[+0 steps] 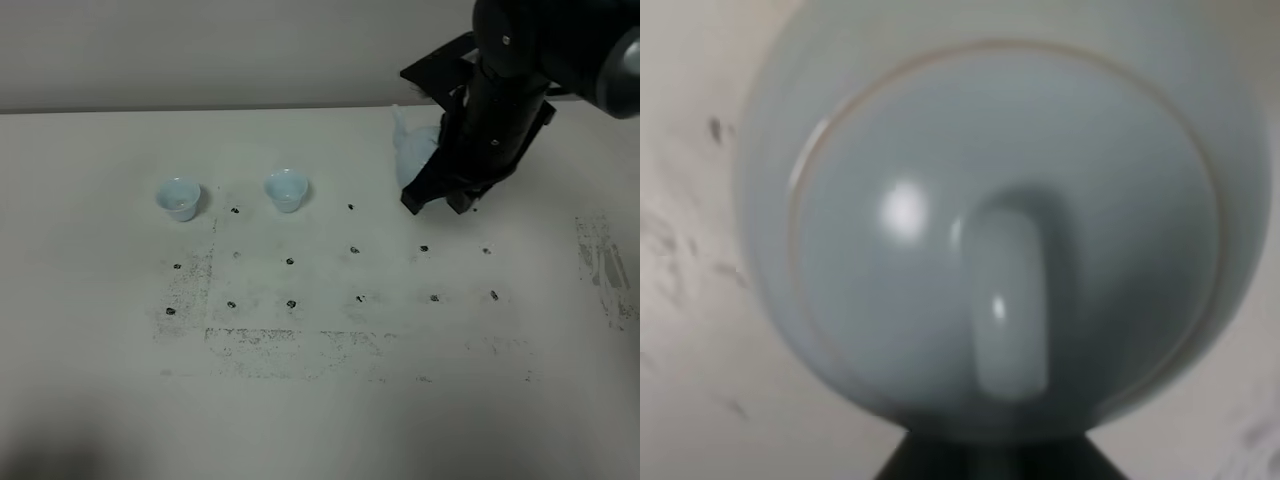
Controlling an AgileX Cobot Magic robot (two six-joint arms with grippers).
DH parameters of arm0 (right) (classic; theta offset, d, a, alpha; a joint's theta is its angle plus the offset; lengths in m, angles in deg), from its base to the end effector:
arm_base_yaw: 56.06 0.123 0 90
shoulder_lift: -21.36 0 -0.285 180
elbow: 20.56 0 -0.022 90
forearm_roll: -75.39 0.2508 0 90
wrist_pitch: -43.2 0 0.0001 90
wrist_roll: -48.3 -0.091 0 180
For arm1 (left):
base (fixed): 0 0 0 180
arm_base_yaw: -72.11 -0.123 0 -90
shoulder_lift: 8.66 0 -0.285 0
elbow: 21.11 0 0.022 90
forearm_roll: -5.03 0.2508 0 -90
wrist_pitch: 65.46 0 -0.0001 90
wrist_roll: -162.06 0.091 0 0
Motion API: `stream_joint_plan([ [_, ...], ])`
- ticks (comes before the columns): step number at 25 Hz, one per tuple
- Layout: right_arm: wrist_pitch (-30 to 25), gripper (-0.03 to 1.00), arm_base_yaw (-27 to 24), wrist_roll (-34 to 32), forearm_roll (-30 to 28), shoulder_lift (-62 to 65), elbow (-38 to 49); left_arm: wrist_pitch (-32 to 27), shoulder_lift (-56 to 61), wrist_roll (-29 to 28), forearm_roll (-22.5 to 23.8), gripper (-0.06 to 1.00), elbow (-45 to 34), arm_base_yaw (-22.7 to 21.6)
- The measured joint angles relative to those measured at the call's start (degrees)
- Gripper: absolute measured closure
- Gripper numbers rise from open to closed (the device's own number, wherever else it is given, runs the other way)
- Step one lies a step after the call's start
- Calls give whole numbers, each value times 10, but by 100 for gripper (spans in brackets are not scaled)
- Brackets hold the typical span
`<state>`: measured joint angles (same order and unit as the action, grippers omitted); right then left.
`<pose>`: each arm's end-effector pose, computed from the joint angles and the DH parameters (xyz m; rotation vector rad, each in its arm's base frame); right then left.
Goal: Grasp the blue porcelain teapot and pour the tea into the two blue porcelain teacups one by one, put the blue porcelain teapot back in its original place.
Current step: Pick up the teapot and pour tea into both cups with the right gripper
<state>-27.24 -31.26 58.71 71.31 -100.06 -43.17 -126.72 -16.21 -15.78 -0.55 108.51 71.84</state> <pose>0.3808 0.1692 0.2603 -0.9157 2.8002 -0.0667 -0.0025 -0.0078 0.2681 0.0377 2.0772 -0.0915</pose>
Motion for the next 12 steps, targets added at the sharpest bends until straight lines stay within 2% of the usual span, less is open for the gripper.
stream_joint_plan([
  [6,-2,92,34,27,0,-92,-152,0,0,0,0,20,0,0],
  [12,-3,92,71,77,0,-153,-234,0,0,0,0,20,0,0],
])
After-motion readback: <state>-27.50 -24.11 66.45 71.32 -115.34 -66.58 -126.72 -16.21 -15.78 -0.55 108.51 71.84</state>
